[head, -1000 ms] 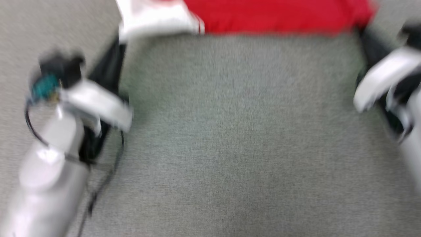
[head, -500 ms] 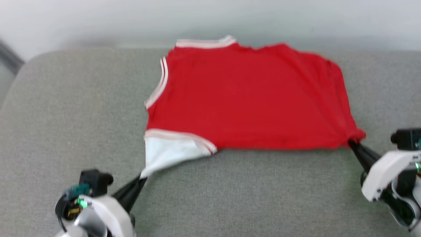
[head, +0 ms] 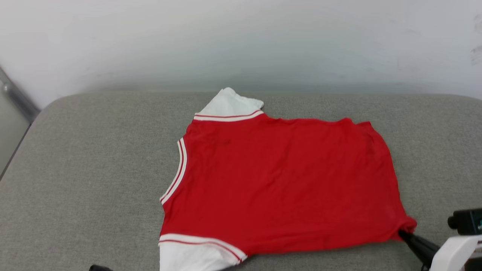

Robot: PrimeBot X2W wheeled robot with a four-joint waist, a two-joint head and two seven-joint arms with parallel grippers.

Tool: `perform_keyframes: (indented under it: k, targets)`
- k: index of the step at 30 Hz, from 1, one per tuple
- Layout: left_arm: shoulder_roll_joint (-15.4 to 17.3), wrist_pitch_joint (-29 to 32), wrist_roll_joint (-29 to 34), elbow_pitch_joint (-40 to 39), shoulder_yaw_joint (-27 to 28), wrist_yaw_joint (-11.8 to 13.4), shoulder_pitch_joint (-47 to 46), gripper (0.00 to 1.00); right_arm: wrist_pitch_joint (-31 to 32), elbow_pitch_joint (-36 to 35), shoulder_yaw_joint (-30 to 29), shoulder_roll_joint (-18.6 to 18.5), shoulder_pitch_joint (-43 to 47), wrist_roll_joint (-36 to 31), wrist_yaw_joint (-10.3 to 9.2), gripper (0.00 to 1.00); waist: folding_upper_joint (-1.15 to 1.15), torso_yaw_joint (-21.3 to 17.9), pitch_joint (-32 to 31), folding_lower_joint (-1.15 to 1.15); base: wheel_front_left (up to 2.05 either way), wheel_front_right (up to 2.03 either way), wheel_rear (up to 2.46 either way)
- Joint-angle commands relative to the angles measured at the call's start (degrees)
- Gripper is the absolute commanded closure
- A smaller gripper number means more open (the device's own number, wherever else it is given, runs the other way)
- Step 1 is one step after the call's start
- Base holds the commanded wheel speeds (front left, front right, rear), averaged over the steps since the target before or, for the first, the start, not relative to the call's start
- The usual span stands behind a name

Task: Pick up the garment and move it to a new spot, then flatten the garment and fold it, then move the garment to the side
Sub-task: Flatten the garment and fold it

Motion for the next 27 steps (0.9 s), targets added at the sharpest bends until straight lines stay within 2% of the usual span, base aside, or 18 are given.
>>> perform_keyframes:
  k: [1,7,11,17,23,27]
  targets:
    - [0.8,0.8,-0.7,-1.0,0.0,0.3,1.5,1.0,0.4,-0.6,-0.1,-0.7,1.6,0.3,-0.04,1.0,0.0,0.1,-0.7,0.02,0.0,0.0,0.0]
    - [4.1,5.6,-4.1,-5.6,-1.0,1.8,6.1,1.0,3.6,-4.8,-1.0,-1.7,7.1,2.0,-0.04,1.0,0.0,-0.1,-1.7,0.02,0.0,0.0,0.0]
    - [5.7,5.6,-2.2,-7.4,-0.7,2.8,6.1,1.0,4.0,-7.2,-1.9,-2.6,8.9,0.8,-0.04,1.0,0.0,-0.3,-1.7,0.02,0.0,0.0,0.0]
    - [4.7,1.5,1.0,-9.4,1.7,2.9,1.9,1.0,4.8,-11.0,-4.5,-2.3,9.2,1.1,-0.03,1.0,0.0,-0.5,0.0,0.02,0.0,0.0,0.0]
    - [3.1,-1.7,4.0,-9.2,4.0,2.1,-5.0,1.0,7.1,-13.0,-9.0,0.1,6.6,2.1,-0.03,1.0,0.0,-1.1,3.0,0.02,0.0,0.0,0.0]
    - [2.5,-1.6,7.1,-7.3,4.3,1.8,-10.9,1.0,10.0,-12.6,-12.5,1.9,4.9,-0.3,-0.03,1.0,0.0,-1.5,5.8,0.02,0.0,0.0,0.0]
